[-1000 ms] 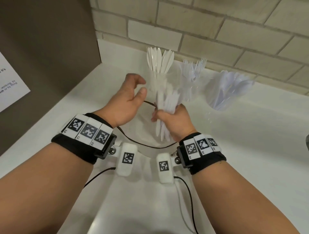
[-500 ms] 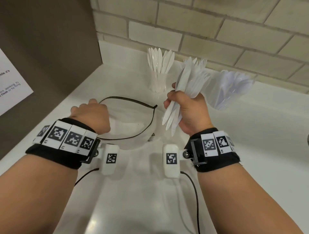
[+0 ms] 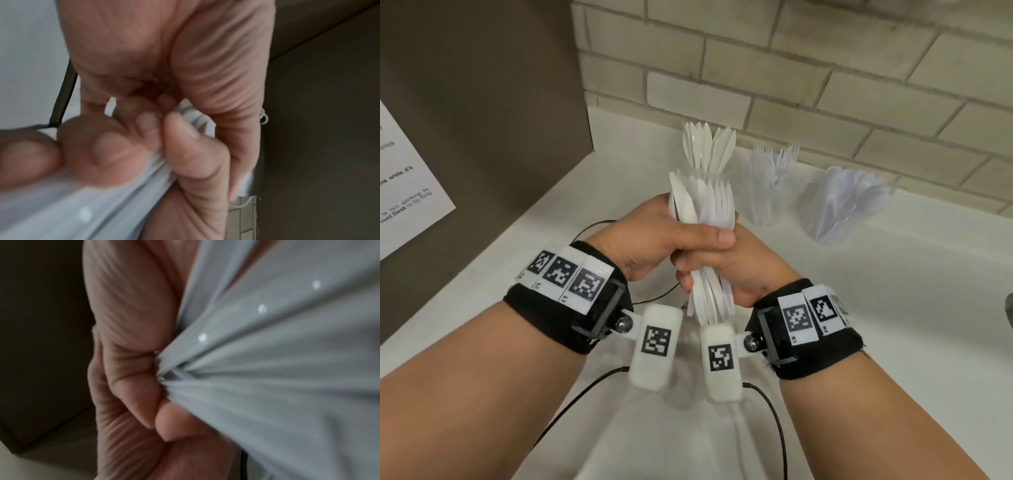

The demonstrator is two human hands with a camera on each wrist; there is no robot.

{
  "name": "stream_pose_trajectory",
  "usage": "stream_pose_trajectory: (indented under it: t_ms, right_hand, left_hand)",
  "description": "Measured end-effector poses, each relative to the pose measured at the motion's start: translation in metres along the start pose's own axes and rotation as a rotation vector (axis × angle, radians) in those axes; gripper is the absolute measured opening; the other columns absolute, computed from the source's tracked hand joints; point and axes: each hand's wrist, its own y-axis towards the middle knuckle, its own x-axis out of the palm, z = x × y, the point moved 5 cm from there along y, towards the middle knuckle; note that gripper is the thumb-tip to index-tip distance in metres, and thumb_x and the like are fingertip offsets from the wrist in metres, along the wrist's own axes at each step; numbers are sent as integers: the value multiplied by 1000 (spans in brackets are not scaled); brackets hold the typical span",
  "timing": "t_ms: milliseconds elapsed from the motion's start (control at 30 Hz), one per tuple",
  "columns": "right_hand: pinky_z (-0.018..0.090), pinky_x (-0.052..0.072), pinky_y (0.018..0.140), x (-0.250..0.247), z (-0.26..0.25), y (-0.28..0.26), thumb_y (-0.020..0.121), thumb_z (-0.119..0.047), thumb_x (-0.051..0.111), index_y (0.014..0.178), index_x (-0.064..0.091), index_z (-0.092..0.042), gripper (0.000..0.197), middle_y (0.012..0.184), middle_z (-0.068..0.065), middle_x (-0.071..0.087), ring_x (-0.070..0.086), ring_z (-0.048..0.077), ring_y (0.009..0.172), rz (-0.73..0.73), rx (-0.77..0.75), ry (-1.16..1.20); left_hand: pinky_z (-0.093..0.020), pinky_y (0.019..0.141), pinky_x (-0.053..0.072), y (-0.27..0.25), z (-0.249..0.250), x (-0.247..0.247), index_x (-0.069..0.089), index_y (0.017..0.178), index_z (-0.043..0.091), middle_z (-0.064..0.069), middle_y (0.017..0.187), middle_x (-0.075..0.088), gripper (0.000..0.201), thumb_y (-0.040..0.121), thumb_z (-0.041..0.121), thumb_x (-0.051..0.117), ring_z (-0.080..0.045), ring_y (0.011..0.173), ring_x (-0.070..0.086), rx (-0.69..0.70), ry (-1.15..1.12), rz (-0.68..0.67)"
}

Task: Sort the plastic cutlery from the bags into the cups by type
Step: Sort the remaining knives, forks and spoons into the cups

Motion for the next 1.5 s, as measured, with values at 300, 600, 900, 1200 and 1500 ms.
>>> stream_pose_trajectory:
  t_ms: [300,600,900,1200,1500]
  right_hand:
    - [41,55,80,-5,-1,0,62,10,70,86,65,-2,27,74,8,65,65,20,76,68,-58,-299]
    - [30,38,45,-8,-5,2,76,15,55,68,53,-4,20,48,4,49,42,19,36,108,-30,-204]
    - [39,57,61,-6,15,2,73,-8,76,87,66,0,19,78,26,65,66,26,61,37,74,-319]
    - [24,49,52,-48,-33,-3,81,-25,75,78,66,-15,14,66,-1,62,55,9,53,541,-196,-374]
    - [36,58,70,-43,-18,7,78,-21,78,87,68,-1,24,79,15,71,67,21,70,432,-79,-276]
  left_hand:
    - [-40,80,57,9,3,-2,67,87,5,-14,88,73,23,64,8,71,-29,93,71,86,-160,241]
    - [-65,72,50,7,4,-1,75,80,14,-10,94,74,17,65,22,78,-42,91,67,60,-210,210]
    - [-34,63,57,3,-9,-1,70,87,5,-7,90,76,17,88,19,61,-17,72,70,-64,-235,257]
    - [-24,48,43,11,-31,-23,56,74,14,0,55,47,19,77,10,74,-12,44,45,-186,-126,395]
    - [-23,48,48,10,-45,-3,63,83,18,6,55,52,46,50,46,79,-10,50,49,-127,-183,86]
